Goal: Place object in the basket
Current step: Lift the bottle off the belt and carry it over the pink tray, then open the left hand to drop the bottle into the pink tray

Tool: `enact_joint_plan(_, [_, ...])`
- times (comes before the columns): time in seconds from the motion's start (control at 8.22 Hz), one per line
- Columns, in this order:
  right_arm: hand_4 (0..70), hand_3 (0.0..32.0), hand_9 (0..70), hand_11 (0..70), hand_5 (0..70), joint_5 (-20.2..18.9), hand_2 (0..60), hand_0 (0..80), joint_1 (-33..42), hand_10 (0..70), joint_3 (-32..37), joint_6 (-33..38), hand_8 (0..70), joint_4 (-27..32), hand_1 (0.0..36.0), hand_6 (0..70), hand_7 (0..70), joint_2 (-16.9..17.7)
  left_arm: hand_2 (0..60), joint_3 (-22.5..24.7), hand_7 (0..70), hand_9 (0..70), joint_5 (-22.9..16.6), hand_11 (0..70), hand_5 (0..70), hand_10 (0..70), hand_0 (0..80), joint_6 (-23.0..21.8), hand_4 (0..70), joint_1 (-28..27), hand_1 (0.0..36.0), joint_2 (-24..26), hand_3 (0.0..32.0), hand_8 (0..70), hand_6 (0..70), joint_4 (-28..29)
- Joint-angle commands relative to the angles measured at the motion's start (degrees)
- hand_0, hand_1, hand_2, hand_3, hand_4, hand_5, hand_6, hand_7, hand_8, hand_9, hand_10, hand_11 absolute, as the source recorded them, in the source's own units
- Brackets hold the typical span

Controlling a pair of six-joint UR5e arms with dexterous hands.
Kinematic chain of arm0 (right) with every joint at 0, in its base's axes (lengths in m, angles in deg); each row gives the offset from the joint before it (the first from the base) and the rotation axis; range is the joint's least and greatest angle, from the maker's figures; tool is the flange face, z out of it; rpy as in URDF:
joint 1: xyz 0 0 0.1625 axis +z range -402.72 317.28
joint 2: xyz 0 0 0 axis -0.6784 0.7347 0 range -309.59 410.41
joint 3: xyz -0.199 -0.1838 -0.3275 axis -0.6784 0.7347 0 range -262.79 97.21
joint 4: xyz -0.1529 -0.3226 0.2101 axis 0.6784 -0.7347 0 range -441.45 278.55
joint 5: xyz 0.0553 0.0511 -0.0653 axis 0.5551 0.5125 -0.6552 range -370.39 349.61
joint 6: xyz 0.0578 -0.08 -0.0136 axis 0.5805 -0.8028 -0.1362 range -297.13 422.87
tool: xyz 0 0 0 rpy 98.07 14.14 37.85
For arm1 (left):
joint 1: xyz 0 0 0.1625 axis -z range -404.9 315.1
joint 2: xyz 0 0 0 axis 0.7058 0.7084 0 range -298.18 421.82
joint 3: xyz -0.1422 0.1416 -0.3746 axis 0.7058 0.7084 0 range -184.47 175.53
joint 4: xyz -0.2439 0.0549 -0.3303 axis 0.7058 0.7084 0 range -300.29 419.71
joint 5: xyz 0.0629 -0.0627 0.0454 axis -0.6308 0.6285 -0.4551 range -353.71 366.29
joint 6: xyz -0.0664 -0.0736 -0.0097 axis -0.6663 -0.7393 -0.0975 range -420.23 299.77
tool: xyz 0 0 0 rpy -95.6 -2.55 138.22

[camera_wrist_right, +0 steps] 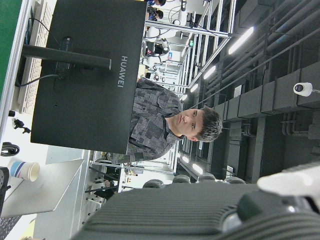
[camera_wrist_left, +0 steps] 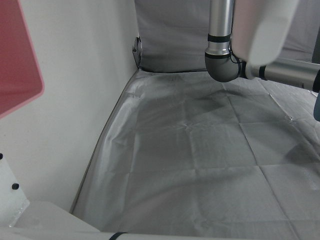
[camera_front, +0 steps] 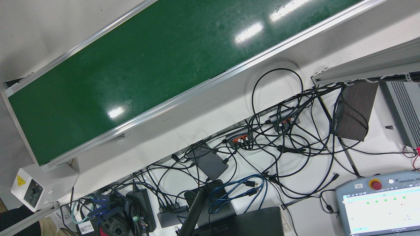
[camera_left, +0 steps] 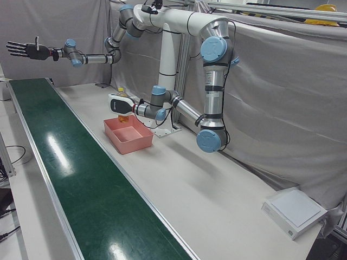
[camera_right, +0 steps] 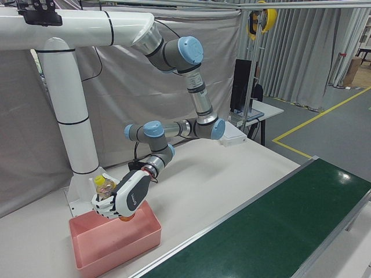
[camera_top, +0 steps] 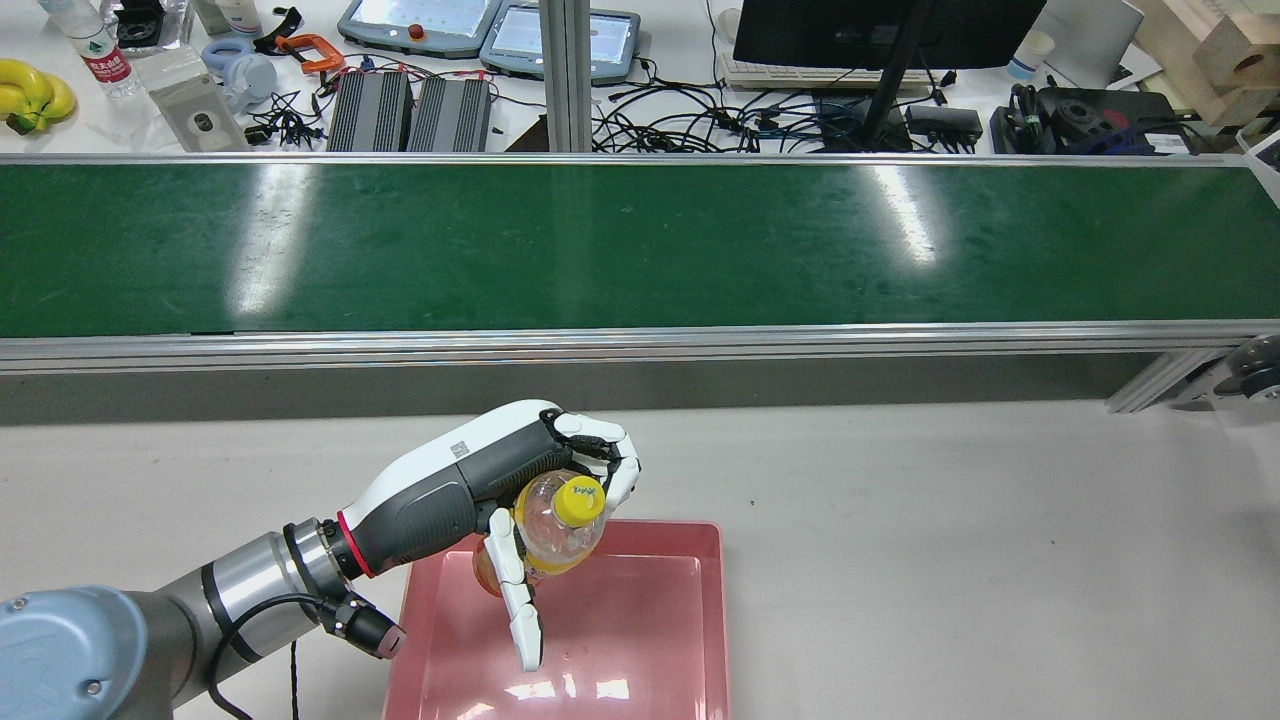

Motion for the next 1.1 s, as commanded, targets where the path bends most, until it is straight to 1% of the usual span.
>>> enact_joint_plan(0.0, [0.0, 0.0, 0.0, 0.0, 0.0, 0.1, 0.0, 0.0, 0.0, 0.0, 0.0, 0.0, 0.0, 0.0, 0.0, 0.0, 0.0, 0.0, 0.0, 2.1, 39.5, 38.9, -0.1, 59.5, 49.5, 41.1, 73.8, 0.1, 2.4, -0.8, 10.0, -1.7, 0.0, 24.3, 14.7, -0.4])
enact_joint_plan(0.12, [0.0, 0.0, 0.0, 0.0, 0.0, 0.0, 0.0, 0.0, 0.0, 0.0, 0.0, 0.1, 0.0, 0.0, 0.0, 0.0, 0.0, 0.0, 0.0, 2.1, 23.5, 24.9, -0.2, 45.1, 38.7, 30.1, 72.6, 0.0, 3.4, -1.4, 10.3, -1.5, 0.0, 16.0, 8.6, -1.5])
enact_joint_plan(0.24, [0.0, 0.0, 0.0, 0.0, 0.0, 0.0, 0.0, 0.0, 0.0, 0.0, 0.0, 0.1, 0.0, 0.0, 0.0, 0.0, 0.0, 0.0, 0.0, 2.1, 10.9, 6.9, -0.7, 20.5, 28.3, 12.6, 70.6, 0.0, 4.5, -1.2, 10.8, -1.5, 0.0, 4.6, 3.4, -2.0])
enact_joint_plan(0.37, [0.0, 0.0, 0.0, 0.0, 0.0, 0.0, 0.0, 0.0, 0.0, 0.0, 0.0, 0.1, 0.0, 0.0, 0.0, 0.0, 0.0, 0.0, 0.0, 2.1, 7.1, 0.0, -2.3, 9.0, 12.4, 4.6, 69.8, -0.1, 4.4, -1.1, 11.2, -1.1, 0.0, 0.0, 1.5, -2.1])
enact_joint_plan(0.49, [0.0, 0.0, 0.0, 0.0, 0.0, 0.1, 0.0, 0.0, 0.0, 0.0, 0.0, 0.0, 0.0, 0.0, 0.0, 0.0, 0.0, 0.0, 0.0, 2.1, 5.5, 0.0, -2.5, 5.2, 5.8, 1.9, 72.4, -0.2, 1.6, -0.8, 12.1, -1.1, 0.0, 0.0, 0.8, -2.0])
enact_joint_plan(0.61, [0.0, 0.0, 0.0, 0.0, 0.0, 0.1, 0.0, 0.0, 0.0, 0.0, 0.0, 0.0, 0.0, 0.0, 0.0, 0.0, 0.0, 0.0, 0.0, 2.1, 5.1, 0.0, -2.4, 4.2, 4.3, 1.2, 71.8, -0.3, 0.6, -0.8, 12.2, -1.1, 0.0, 0.0, 0.4, -1.9])
enact_joint_plan(0.85, [0.0, 0.0, 0.0, 0.0, 0.0, 0.1, 0.0, 0.0, 0.0, 0.0, 0.1, 0.0, 0.0, 0.0, 0.0, 0.0, 0.0, 0.0, 0.0, 3.5, 4.4, 0.0, -2.5, 3.1, 4.9, 0.5, 69.6, -0.6, 0.2, 0.0, 11.9, -1.1, 0.0, 0.0, 0.0, -2.3])
enact_joint_plan(0.97, [0.0, 0.0, 0.0, 0.0, 0.0, 0.1, 0.0, 0.0, 0.0, 0.0, 0.1, 0.0, 0.0, 0.0, 0.0, 0.0, 0.0, 0.0, 0.0, 3.6, 4.3, 0.0, -2.5, 2.6, 5.2, 0.2, 70.8, -0.6, 0.1, 0.2, 12.3, -1.1, 0.0, 0.0, 0.0, -2.7])
